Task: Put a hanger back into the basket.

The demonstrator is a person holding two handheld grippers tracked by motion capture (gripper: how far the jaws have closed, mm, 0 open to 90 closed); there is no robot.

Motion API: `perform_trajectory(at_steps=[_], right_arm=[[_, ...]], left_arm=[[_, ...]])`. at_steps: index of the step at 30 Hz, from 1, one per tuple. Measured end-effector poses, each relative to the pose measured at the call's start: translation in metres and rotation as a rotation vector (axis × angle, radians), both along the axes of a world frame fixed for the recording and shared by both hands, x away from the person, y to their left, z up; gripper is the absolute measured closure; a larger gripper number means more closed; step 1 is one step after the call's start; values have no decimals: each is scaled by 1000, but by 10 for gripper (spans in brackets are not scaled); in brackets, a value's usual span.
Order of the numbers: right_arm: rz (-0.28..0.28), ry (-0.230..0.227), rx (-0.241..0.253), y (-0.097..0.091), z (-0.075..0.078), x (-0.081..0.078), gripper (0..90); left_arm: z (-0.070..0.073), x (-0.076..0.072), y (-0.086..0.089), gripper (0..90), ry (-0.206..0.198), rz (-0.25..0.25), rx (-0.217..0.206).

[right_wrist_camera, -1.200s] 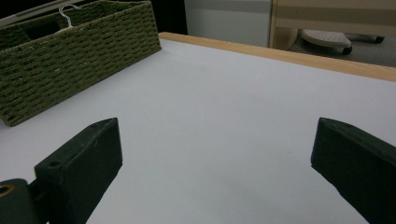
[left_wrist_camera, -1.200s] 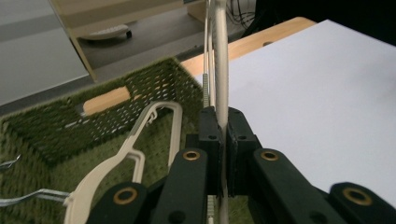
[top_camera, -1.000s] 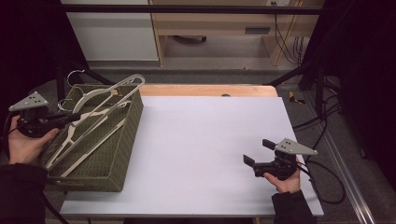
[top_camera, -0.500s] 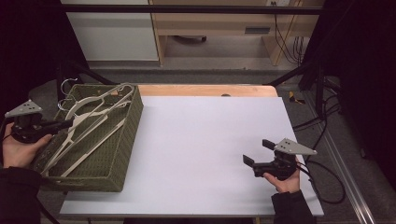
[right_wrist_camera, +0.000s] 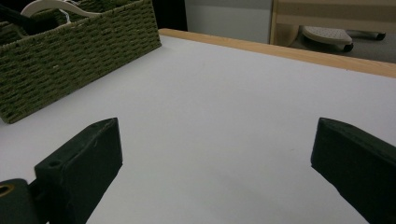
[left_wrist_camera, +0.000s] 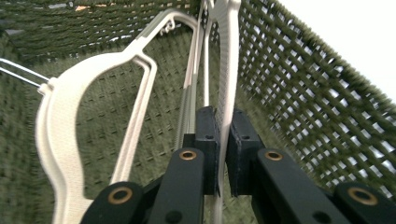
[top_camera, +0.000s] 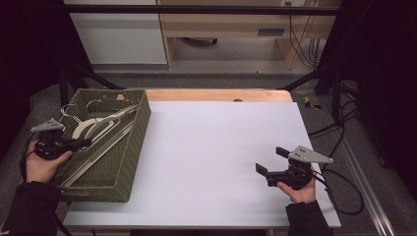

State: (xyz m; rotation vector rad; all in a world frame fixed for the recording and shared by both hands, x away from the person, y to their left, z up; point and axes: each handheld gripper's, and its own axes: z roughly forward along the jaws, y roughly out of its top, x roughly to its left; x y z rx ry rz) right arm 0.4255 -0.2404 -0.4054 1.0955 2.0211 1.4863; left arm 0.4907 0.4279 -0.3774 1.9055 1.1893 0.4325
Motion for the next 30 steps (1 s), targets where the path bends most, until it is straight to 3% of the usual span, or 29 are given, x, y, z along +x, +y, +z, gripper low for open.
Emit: perform_trajectory(at_steps=[3, 5, 6, 7, 10, 11, 12, 13, 20, 21, 25, 26, 28, 29, 30], right_arm=[[0, 0, -1, 1, -1, 0, 28], [2, 4, -5, 1, -1, 0, 28], [2, 4, -5, 1, -1, 0, 28], [-2, 4, -4, 1, -1, 1, 28], [-2, 7, -1, 1, -2, 1, 28], [-3, 8, -1, 1, -2, 1, 28], [-5, 9, 0, 1, -2, 1, 28], [-7, 10, 2, 1, -2, 2, 28], [-2, 12, -2, 1, -3, 2, 28], [4, 10, -9, 1, -3, 2, 28], [-4, 8, 5, 1, -2, 2, 28], [-4, 7, 7, 1, -2, 1, 28], [-5, 1, 10, 0, -2, 1, 27], [-4, 3, 12, 0, -1, 1, 27], [-1, -4, 8, -1, -2, 1, 27]], left_arm=[[-5, -1, 2, 828, 2, 17, 16], [-6, -1, 4, 806, 2, 50, 15], [-6, -1, 4, 806, 9, 76, 38], [-5, -2, 3, 744, 16, 134, 66], [-1, -5, 7, 677, -3, 202, 88], [-1, -5, 7, 637, -3, 202, 88], [1, -7, 8, 589, -24, 250, 120], [3, -9, 9, 549, -27, 255, 131], [8, -17, 8, 487, -74, 263, 99], [10, -21, 4, 463, -103, 252, 68], [21, -31, -15, 380, -182, 192, 24], [21, -31, -15, 363, -182, 192, 24], [31, -40, -33, 318, -249, 143, -3], [31, -40, -33, 299, -249, 143, -3], [38, -46, -45, 282, -284, 107, -19]])
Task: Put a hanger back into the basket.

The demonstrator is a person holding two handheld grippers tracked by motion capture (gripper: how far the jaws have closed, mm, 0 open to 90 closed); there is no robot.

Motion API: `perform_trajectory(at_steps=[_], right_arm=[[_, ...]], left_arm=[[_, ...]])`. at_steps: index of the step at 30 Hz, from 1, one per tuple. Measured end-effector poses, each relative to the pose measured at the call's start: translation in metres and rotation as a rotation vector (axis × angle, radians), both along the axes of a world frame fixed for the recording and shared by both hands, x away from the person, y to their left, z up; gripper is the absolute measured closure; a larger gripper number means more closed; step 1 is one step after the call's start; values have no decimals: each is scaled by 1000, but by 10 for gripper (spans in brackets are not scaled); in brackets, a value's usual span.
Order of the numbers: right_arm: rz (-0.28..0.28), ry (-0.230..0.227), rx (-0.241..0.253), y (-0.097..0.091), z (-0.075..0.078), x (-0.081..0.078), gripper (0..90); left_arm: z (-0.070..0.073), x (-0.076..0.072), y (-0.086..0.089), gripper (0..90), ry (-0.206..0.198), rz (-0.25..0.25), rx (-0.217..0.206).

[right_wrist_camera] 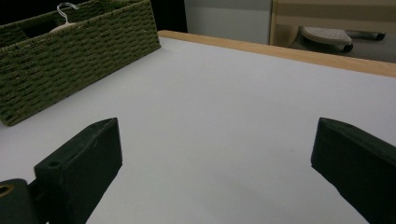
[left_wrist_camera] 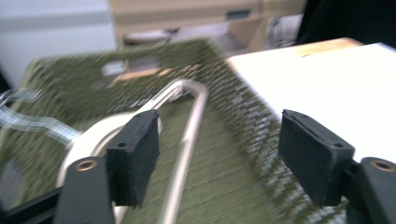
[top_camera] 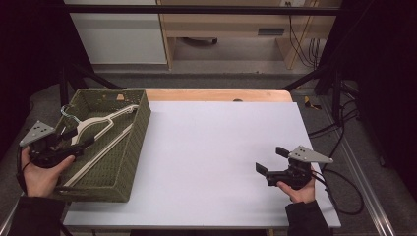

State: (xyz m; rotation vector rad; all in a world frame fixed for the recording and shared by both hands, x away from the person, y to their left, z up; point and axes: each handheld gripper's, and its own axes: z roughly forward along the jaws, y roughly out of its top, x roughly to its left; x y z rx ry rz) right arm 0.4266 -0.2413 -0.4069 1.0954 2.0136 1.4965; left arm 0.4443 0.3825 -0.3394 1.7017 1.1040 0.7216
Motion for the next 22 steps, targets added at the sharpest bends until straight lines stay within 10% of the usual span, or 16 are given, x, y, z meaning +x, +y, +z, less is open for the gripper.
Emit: perform_trajectory(at_steps=[7, 22], right_arm=[[-6, -6, 11, -1, 1, -1, 26], [0, -26, 22, -7, 5, -4, 22]], left_arm=[[7, -16, -44, 159, -47, -127, -42], [-23, -23, -86, 92, -23, -191, -81]])
